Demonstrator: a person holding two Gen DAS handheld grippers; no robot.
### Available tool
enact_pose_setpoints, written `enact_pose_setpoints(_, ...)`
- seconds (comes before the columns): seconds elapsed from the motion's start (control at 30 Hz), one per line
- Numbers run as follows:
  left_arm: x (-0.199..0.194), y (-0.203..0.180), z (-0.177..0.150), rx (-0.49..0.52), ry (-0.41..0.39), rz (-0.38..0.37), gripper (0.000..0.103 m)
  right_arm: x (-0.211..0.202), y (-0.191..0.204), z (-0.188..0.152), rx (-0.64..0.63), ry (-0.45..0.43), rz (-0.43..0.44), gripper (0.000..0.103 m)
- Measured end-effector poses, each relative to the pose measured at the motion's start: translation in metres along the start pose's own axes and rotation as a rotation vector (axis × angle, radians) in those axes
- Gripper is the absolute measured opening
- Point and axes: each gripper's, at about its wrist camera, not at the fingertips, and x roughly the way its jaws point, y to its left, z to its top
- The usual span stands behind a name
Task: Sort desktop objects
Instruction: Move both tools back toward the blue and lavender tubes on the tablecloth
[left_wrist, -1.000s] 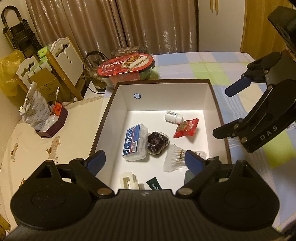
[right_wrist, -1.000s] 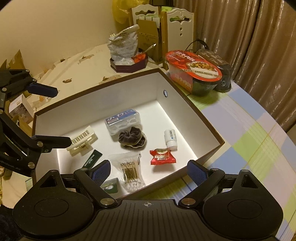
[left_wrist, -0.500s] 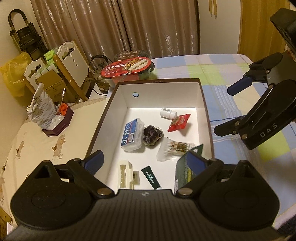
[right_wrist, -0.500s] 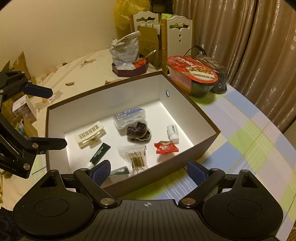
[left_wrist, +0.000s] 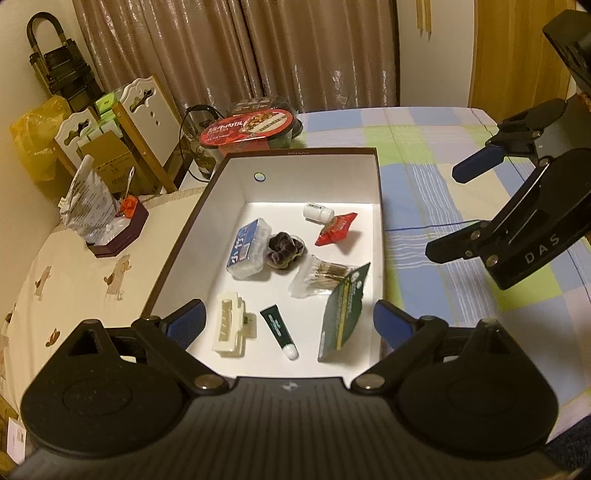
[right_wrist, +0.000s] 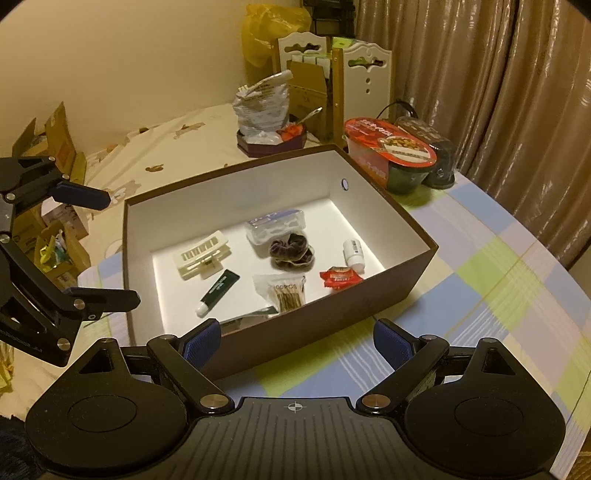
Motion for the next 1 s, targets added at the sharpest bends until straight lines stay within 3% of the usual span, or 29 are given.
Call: enact_pose_setpoints(1.0,-0.037,-0.056,-0.045,-0.099,0.064,0.056,0.097,-0.036,0.0,-0.066,-0.04,0.02,0.084,0.092)
